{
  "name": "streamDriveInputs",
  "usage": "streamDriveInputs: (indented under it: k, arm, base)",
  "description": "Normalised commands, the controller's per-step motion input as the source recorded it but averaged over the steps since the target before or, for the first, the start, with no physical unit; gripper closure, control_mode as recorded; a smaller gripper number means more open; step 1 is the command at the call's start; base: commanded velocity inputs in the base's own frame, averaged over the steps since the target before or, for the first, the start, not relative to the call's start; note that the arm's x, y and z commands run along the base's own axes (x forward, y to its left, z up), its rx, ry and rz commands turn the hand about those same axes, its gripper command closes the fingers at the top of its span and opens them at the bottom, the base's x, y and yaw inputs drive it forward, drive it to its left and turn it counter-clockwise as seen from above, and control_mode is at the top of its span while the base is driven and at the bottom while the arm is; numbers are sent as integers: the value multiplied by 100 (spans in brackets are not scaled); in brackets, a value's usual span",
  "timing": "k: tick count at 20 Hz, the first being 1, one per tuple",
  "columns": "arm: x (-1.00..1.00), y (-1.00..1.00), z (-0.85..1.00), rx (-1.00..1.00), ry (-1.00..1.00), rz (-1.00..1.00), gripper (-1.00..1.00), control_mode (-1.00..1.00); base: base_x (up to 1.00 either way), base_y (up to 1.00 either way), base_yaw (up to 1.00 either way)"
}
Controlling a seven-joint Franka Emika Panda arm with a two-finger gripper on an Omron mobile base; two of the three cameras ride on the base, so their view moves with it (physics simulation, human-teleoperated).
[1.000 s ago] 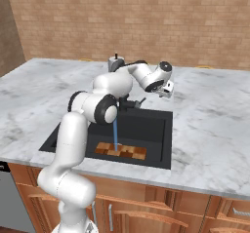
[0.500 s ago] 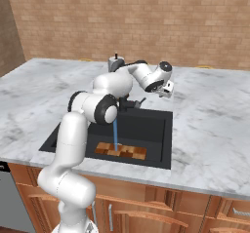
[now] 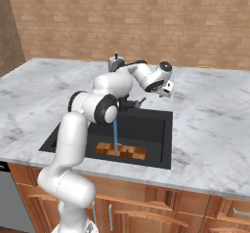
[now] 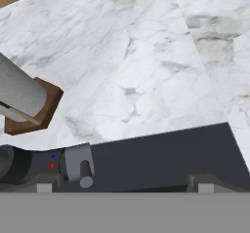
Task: Turn on the sink faucet with hot water and rinse the cutting board for ten seconds, then turn off the faucet. Push the cutting board to reach the water if necessary.
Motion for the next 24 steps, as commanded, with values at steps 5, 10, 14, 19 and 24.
streamDriveInputs:
  k: [5,10,14,19,24]
  arm:
    - [0,0,0,0,0,0,-100,-100]
    - [0,0,0,0,0,0,-100,-100]
    - [0,0,0,0,0,0,-100,-100]
    - [0,0,0,0,0,0,-100,-100]
    - [0,0,0,0,0,0,-100,-100]
  base:
    - [0,0,0]
    - [0,0,0]
    - [0,0,0]
    - [0,0,0]
    - [0,0,0]
